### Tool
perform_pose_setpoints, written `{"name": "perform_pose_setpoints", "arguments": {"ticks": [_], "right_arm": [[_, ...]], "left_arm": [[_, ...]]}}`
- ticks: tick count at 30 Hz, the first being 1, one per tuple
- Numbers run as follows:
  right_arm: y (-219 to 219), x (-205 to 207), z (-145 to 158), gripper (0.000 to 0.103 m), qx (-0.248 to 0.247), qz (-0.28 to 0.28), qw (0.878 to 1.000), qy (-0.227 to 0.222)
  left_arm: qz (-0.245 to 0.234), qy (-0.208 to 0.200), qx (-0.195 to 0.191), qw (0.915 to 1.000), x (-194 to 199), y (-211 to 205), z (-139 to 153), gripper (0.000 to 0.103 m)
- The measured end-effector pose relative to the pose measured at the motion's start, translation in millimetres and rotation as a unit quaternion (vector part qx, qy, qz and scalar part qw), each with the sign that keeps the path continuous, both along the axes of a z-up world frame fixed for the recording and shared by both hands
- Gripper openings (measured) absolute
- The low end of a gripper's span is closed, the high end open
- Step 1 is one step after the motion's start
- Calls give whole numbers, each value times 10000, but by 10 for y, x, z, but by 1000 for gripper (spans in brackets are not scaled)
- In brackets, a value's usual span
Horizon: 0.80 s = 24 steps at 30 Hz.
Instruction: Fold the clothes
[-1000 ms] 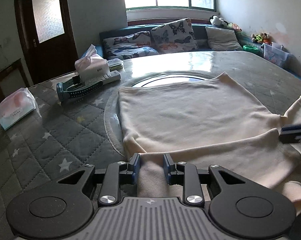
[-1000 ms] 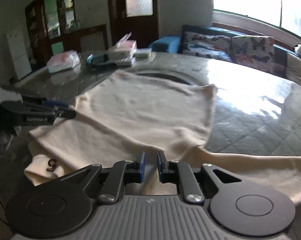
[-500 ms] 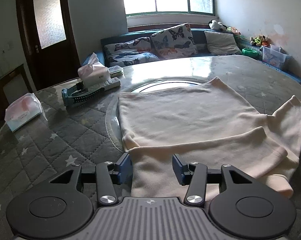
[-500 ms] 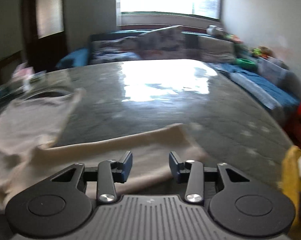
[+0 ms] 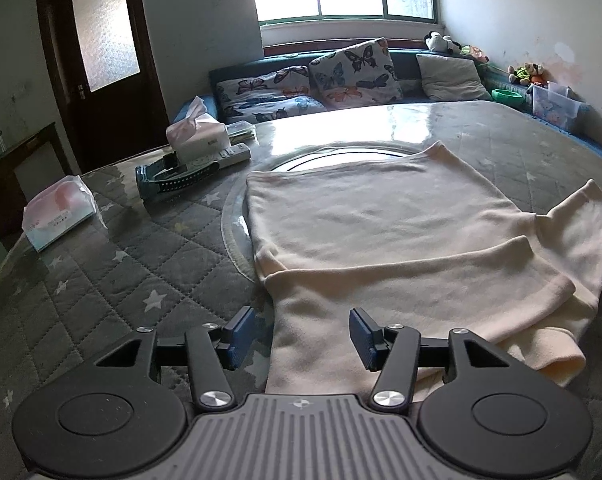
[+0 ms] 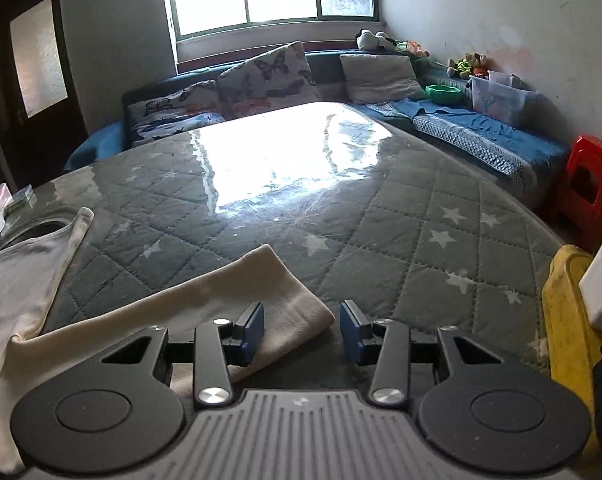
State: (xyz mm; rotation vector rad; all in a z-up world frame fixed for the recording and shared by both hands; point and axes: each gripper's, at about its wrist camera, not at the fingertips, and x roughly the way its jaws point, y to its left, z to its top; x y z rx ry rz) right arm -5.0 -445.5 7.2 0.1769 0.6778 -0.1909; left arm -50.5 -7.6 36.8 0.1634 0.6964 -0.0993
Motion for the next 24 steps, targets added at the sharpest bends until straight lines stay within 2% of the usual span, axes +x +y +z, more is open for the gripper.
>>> {"name": "perform_pose_setpoints", "arguments": {"ticks": [2, 5, 7, 14, 24], "right_arm": [[4, -12, -7, 37, -28, 18, 10000, -12], [34, -11, 12, 15, -33, 69, 10000, -7], [48, -11, 31, 10, 4, 85, 10000, -20], [157, -163, 257, 8, 224, 355, 9986, -325], [715, -297, 791, 8, 504, 1466, 9847, -795]], "left_arm": [[28, 22, -11, 10000, 7, 1, -6, 56], [7, 10, -20, 10000, -4, -7, -11, 57], [9, 6, -25, 10000, -10, -5, -12, 58], [14, -5, -40, 10000, -33, -1, -17, 58], [131, -57, -166, 9998, -119, 89, -28, 59]]}}
